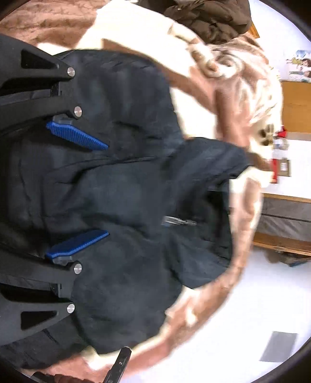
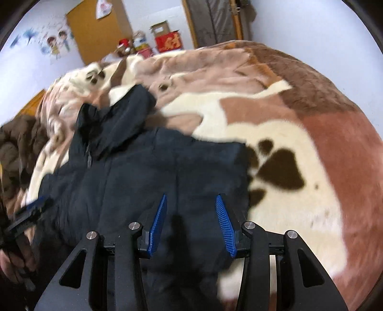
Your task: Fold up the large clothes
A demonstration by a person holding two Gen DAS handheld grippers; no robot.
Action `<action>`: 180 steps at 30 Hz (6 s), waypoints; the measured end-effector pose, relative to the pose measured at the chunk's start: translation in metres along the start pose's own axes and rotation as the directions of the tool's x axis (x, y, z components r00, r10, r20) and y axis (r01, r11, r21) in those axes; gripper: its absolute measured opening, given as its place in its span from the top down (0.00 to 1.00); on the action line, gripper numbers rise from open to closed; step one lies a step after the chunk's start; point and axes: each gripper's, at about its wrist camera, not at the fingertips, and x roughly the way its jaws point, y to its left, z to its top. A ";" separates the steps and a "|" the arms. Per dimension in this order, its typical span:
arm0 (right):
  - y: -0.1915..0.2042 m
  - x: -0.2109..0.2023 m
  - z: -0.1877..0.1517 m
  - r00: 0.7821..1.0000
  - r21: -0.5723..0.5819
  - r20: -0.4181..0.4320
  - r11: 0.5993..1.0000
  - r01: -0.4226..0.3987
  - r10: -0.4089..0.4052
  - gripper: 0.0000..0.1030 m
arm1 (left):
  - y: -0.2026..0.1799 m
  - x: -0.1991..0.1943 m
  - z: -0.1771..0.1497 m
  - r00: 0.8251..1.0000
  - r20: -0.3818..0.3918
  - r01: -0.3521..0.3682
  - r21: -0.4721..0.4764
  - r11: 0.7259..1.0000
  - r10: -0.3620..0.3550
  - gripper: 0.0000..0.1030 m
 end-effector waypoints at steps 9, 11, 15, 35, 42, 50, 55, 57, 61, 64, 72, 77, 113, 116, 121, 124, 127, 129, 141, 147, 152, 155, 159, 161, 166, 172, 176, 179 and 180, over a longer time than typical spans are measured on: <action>0.010 0.042 -0.010 0.992 -0.045 -0.110 0.997 0.061 -0.065 0.57 | 0.001 0.018 -0.015 1.000 -0.029 -0.008 -0.012 1.000 0.008 0.29; 0.012 0.026 -0.009 0.991 -0.031 -0.106 0.996 0.082 -0.085 0.57 | 0.002 0.009 -0.013 0.999 -0.051 -0.021 -0.025 0.999 0.019 0.31; 0.019 -0.020 -0.009 0.996 -0.002 -0.031 0.997 0.080 -0.080 0.57 | 0.001 -0.031 -0.018 0.999 -0.038 -0.008 -0.037 0.999 0.007 0.32; 0.113 -0.217 -0.081 0.969 -0.004 0.246 1.000 0.018 -0.017 0.57 | -0.012 -0.237 -0.090 0.991 0.125 0.063 -0.040 0.997 -0.057 0.31; 0.139 -0.223 -0.133 0.983 -0.070 0.181 0.997 -0.026 0.038 0.54 | -0.011 -0.259 -0.132 0.994 0.089 0.069 -0.058 0.996 -0.064 0.31; 0.143 -0.229 -0.160 0.987 -0.094 0.145 0.994 -0.054 0.067 0.53 | -0.015 -0.271 -0.151 0.996 0.080 0.048 -0.046 0.998 -0.044 0.31; 0.144 -0.231 -0.163 0.986 -0.108 0.145 0.992 -0.062 0.078 0.53 | -0.017 -0.273 -0.151 0.995 0.087 0.048 -0.039 0.998 -0.044 0.31; 0.144 -0.232 -0.163 0.986 -0.111 0.143 0.991 -0.069 0.085 0.52 | -0.017 -0.274 -0.150 0.995 0.089 0.049 -0.036 0.998 -0.046 0.31; 0.143 -0.228 -0.160 0.986 -0.113 0.135 0.990 -0.083 0.098 0.51 | -0.016 -0.273 -0.148 0.995 0.093 0.047 -0.037 0.998 -0.044 0.31; 0.141 -0.221 -0.157 0.988 -0.109 0.117 0.990 -0.088 0.101 0.51 | -0.012 -0.267 -0.143 0.996 0.085 0.045 -0.047 0.998 -0.041 0.31; 0.134 -0.198 -0.130 0.990 -0.102 0.090 0.990 -0.098 0.107 0.51 | -0.001 -0.243 -0.112 0.996 0.077 0.040 -0.058 0.997 -0.036 0.31; 0.127 -0.169 -0.093 0.992 -0.091 0.067 0.991 -0.097 0.103 0.51 | 0.003 -0.216 -0.074 0.997 0.074 0.041 -0.042 0.998 -0.038 0.31; 0.103 0.171 0.207 0.991 -0.134 -0.136 0.990 -0.038 0.020 0.84 | 0.053 0.132 0.207 0.998 -0.043 0.041 -0.130 0.991 -0.047 0.86; 0.110 0.140 0.201 0.997 -0.153 -0.071 0.987 -0.046 0.035 0.88 | 0.052 0.105 0.201 0.999 0.020 0.046 -0.111 0.993 -0.044 0.92; 0.113 0.063 0.182 0.995 -0.160 0.046 0.984 -0.082 0.090 0.89 | 0.054 0.031 0.184 0.988 0.133 0.097 -0.105 0.990 -0.082 0.93; 0.111 0.012 0.157 0.985 -0.148 0.108 0.982 -0.119 0.135 0.90 | 0.057 -0.016 0.162 0.972 0.196 0.151 -0.112 0.982 -0.127 0.93; 0.106 -0.026 0.122 0.976 -0.132 0.139 0.980 -0.150 0.168 0.90 | 0.060 -0.053 0.129 0.962 0.226 0.182 -0.124 0.975 -0.151 0.93; 0.104 -0.039 0.097 0.977 -0.128 0.131 0.980 -0.151 0.167 0.90 | 0.061 -0.067 0.105 0.965 0.215 0.183 -0.131 0.974 -0.152 0.93; 0.091 -0.033 -0.034 0.983 -0.092 -0.129 0.985 -0.145 0.132 0.90 | 0.072 -0.086 -0.025 0.992 0.000 0.121 -0.241 0.963 -0.125 0.91; 0.085 -0.063 -0.030 0.989 -0.080 -0.055 0.987 -0.143 0.139 0.70 | 0.072 -0.129 -0.050 0.995 0.036 0.102 -0.210 0.972 -0.097 0.73; 0.117 -0.059 0.008 0.984 -0.121 0.029 0.978 -0.172 0.177 0.67 | 0.049 -0.129 -0.006 0.983 0.129 0.149 -0.146 0.978 -0.130 0.58; 0.134 -0.038 0.009 0.981 -0.129 0.019 0.974 -0.188 0.192 0.67 | 0.029 -0.097 0.010 0.985 0.095 0.155 -0.103 0.983 -0.145 0.58; 0.138 0.025 -0.021 0.980 -0.123 -0.121 0.978 -0.171 0.156 0.67 | 0.013 -0.041 -0.019 0.987 -0.032 0.151 -0.088 0.985 -0.155 0.58; 0.133 0.047 -0.041 0.978 -0.126 -0.161 0.980 -0.152 0.131 0.67 | 0.013 -0.019 -0.041 0.988 -0.067 0.135 -0.095 0.986 -0.142 0.58; 0.123 0.068 -0.052 0.979 -0.098 -0.152 0.984 -0.152 0.136 0.67 | 0.011 -0.002 -0.054 0.992 -0.066 0.101 -0.095 0.990 -0.107 0.57; 0.125 0.061 -0.047 0.978 -0.096 -0.167 0.986 -0.139 0.122 0.67 | 0.005 -0.010 -0.045 0.992 -0.097 0.076 -0.095 0.993 -0.086 0.57; 0.123 0.012 -0.041 0.985 -0.106 -0.095 0.982 -0.155 0.145 0.67 | 0.013 -0.049 -0.039 0.988 -0.082 0.121 -0.129 0.984 -0.132 0.57; 0.121 -0.021 -0.023 0.989 -0.139 0.012 0.979 -0.147 0.150 0.67 | 0.020 -0.077 -0.025 0.993 -0.007 0.117 -0.114 0.987 -0.118 0.57; 0.120 -0.024 -0.013 0.988 -0.139 0.035 0.980 -0.143 0.149 0.66 | 0.023 -0.080 -0.016 0.993 0.014 0.116 -0.116 0.987 -0.115 0.57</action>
